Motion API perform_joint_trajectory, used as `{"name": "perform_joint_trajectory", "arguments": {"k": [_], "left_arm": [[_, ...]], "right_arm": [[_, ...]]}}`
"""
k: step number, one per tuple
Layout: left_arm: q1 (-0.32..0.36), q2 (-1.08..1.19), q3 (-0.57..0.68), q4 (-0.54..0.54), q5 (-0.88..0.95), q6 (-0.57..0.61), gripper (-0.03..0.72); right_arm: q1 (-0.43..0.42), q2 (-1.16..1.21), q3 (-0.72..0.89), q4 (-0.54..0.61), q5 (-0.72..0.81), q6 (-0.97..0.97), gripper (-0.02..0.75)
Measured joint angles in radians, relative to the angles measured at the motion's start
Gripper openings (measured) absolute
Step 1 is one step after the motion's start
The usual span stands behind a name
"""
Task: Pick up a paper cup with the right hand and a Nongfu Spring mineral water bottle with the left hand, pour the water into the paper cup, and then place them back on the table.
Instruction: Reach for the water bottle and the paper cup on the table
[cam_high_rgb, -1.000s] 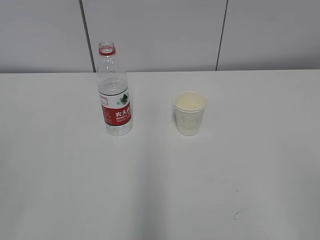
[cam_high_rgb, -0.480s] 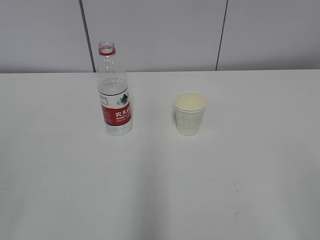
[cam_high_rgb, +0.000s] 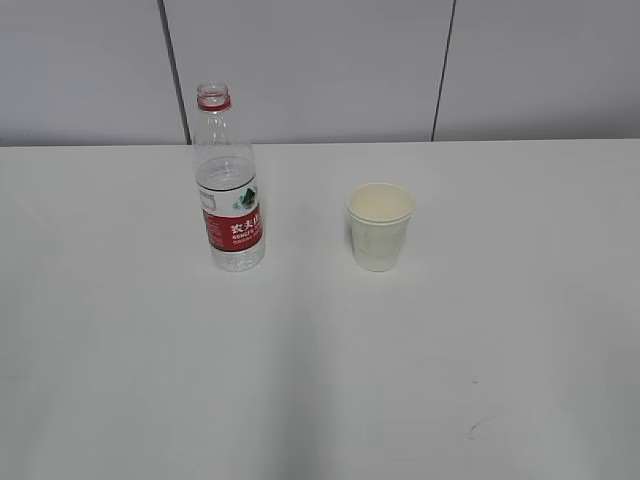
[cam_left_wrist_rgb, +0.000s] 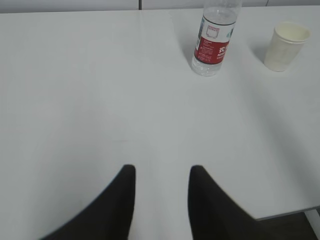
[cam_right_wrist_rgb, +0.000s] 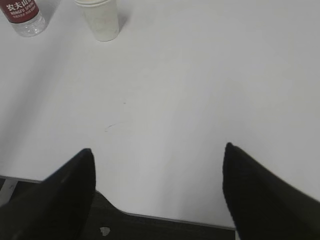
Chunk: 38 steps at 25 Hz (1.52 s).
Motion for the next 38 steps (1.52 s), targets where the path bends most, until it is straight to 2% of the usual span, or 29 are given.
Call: {"name": "perform_joint_trajectory", "arguments": {"k": [3,5,9,11,18,21,31,38], "left_arm": [[0.0,0.0,0.0,0.0,0.0,0.0,0.258],[0.0,0.0,0.0,0.0,0.0,0.0,0.314],[0.0,0.0,0.0,0.0,0.0,0.0,0.522],[0.0,0.0,0.0,0.0,0.0,0.0,0.578],[0.0,0.0,0.0,0.0,0.0,0.0,0.581],[0.0,0.0,0.0,0.0,-0.001,0.0,0.578],[0.0,0.0,0.0,0.001,-0.001,0.0,0.574],[0.0,0.0,0.0,0.002,-0.001,0.0,0.575]], "right_arm": [[0.0,0.0,0.0,0.0,0.0,0.0,0.587],[0.0,0.0,0.0,0.0,0.0,0.0,0.587],[0.0,0.0,0.0,0.0,0.0,0.0,0.587],[0.0,0.0,0.0,0.0,0.0,0.0,0.587],[0.0,0.0,-0.017,0.0,-0.042,-0.007,0.587],[0.0,0.0,-0.033,0.0,-0.173,-0.028,0.587],[0.0,0.103,-0.033,0.006,-0.473,-0.141,0.587],[0.002,0.194,-0.033,0.007,-0.627,-0.164,0.587]]}}
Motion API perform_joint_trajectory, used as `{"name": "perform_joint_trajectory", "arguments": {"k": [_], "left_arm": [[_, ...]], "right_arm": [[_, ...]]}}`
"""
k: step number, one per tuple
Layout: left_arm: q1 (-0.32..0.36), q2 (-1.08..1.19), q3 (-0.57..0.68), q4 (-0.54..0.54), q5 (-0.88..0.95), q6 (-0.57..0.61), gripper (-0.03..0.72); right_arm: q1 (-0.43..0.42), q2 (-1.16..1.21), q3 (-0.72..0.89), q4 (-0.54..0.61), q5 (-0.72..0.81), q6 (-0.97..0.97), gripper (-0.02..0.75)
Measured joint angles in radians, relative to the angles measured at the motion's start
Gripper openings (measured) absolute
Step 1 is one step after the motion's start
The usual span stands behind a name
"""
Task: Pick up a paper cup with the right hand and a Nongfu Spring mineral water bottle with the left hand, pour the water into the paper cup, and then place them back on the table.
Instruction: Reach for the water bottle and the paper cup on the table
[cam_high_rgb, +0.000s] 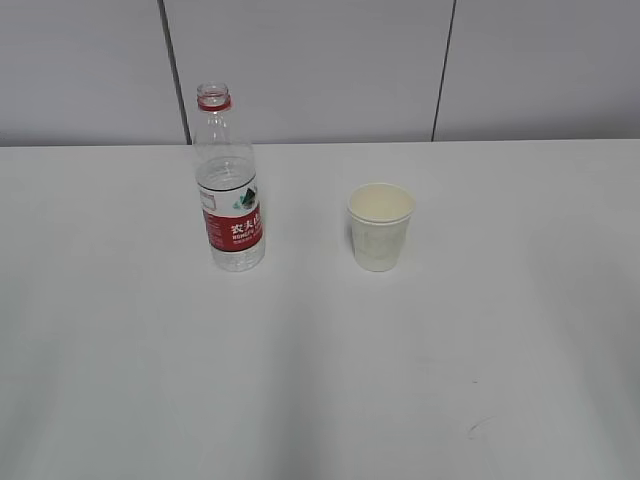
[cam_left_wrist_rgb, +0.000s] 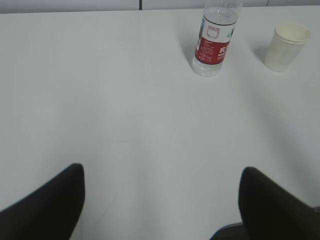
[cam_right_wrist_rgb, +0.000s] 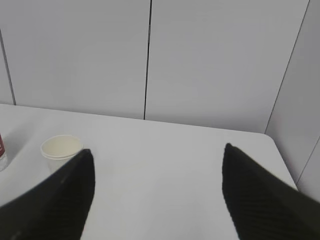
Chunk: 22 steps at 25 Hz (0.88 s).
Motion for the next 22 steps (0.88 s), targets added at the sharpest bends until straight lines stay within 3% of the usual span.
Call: {"name": "perform_joint_trajectory", "arguments": {"k": [22], "left_arm": [[0.0,0.0,0.0,0.003,0.0,0.0,0.566]], "right_arm": [[0.021,0.384,0.0,0.047,-0.35,-0.01,0.587]]}}
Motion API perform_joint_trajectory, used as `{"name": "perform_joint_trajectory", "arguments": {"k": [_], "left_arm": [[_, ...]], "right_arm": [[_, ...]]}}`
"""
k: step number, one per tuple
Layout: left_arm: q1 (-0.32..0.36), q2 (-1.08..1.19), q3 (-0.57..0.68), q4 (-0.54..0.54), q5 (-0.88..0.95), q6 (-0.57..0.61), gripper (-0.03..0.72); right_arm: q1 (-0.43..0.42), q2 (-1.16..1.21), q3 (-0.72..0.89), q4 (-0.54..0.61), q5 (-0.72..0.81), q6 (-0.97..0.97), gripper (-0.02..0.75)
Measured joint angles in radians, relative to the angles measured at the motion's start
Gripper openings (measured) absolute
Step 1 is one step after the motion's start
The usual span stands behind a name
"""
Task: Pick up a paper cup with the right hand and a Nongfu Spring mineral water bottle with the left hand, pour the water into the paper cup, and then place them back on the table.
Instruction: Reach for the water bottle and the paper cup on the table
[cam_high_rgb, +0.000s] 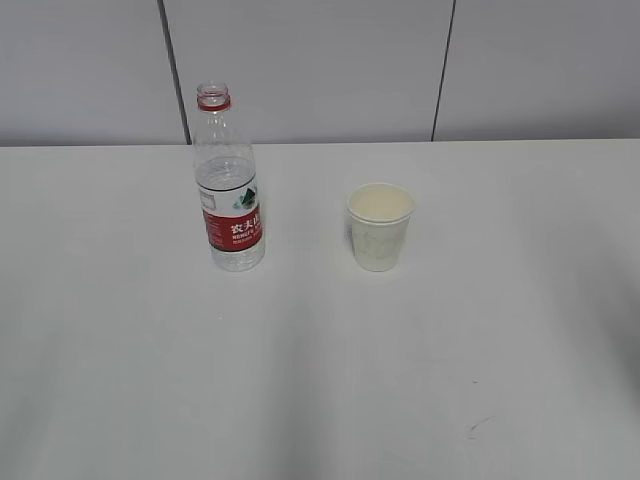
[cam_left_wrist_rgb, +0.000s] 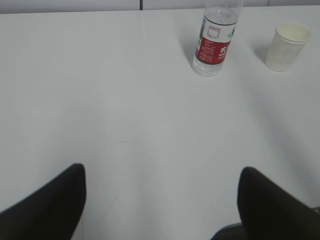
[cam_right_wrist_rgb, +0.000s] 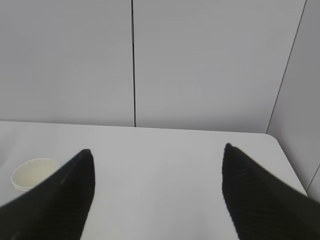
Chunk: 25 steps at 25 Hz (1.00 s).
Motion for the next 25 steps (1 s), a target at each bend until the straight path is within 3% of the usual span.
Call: {"name": "perform_joint_trajectory", "arguments": {"k": [8,15,25], "left_arm": [[0.0,0.0,0.0,0.0,0.0,0.0,0.566],[0.0,0.0,0.0,0.0,0.0,0.0,0.564],[0.0,0.0,-0.001,0.002,-0.002,0.0,0.559]], "right_arm": [[0.0,0.186,0.021,-0.002,-0.223,0.0,0.587],[0.0,0.338,0.027,-0.011,-0.328,-0.002,0.587],[0.0,0.518,0.027,-0.216,-0.479,0.117,0.587]]}}
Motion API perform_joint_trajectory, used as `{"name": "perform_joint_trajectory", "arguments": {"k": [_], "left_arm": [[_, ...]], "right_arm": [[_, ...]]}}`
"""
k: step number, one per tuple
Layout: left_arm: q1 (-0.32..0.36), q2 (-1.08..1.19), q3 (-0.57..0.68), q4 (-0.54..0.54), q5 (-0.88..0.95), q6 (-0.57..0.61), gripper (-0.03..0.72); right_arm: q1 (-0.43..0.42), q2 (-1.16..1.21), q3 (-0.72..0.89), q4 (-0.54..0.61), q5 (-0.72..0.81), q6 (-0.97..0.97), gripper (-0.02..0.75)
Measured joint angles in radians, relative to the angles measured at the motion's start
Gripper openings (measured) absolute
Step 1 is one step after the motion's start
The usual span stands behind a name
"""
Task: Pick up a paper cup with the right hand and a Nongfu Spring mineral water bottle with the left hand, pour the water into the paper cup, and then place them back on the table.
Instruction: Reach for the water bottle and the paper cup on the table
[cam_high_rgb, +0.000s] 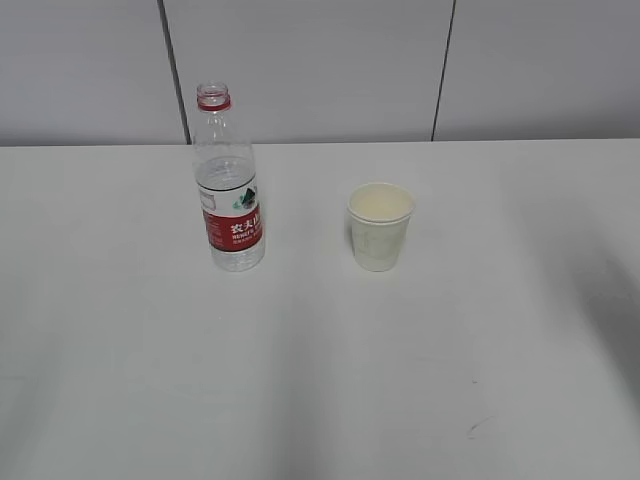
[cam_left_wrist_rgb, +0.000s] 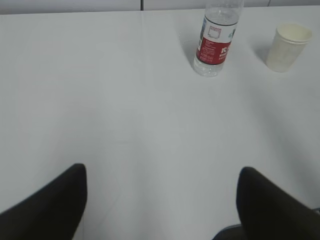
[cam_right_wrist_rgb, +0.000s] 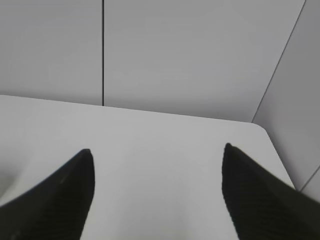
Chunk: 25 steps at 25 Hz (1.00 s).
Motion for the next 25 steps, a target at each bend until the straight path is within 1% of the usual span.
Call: {"name": "perform_joint_trajectory", "arguments": {"k": [3,6,10,13,16,25], "left_arm": [[0.0,0.0,-0.013,0.001,-0.033,0.0,0.555],[0.0,0.0,-0.022,0.001,-0.119,0.0,0.555],[0.0,0.0,-0.022,0.029,-0.267,0.0,0.555],[0.0,0.0,-0.021,0.087,-0.373,0.0,0.555],[0.0,0.0,0.007,0.125,-0.482,0.0,0.553],[0.0,0.085,0.201,0.154,-0.88,0.0,0.552]], "right_arm": [[0.0,0.05,0.0,-0.142,-0.042,0.111,0.587],[0.0,0.094,0.0,-0.257,-0.1,0.198,0.587],[0.0,0.129,0.0,-0.351,-0.166,0.236,0.587],[0.0,0.138,0.0,-0.381,-0.196,0.24,0.587],[0.0,0.14,0.0,-0.39,-0.225,0.241,0.587],[0.0,0.193,0.0,-0.397,-0.293,0.242,0.587]]}}
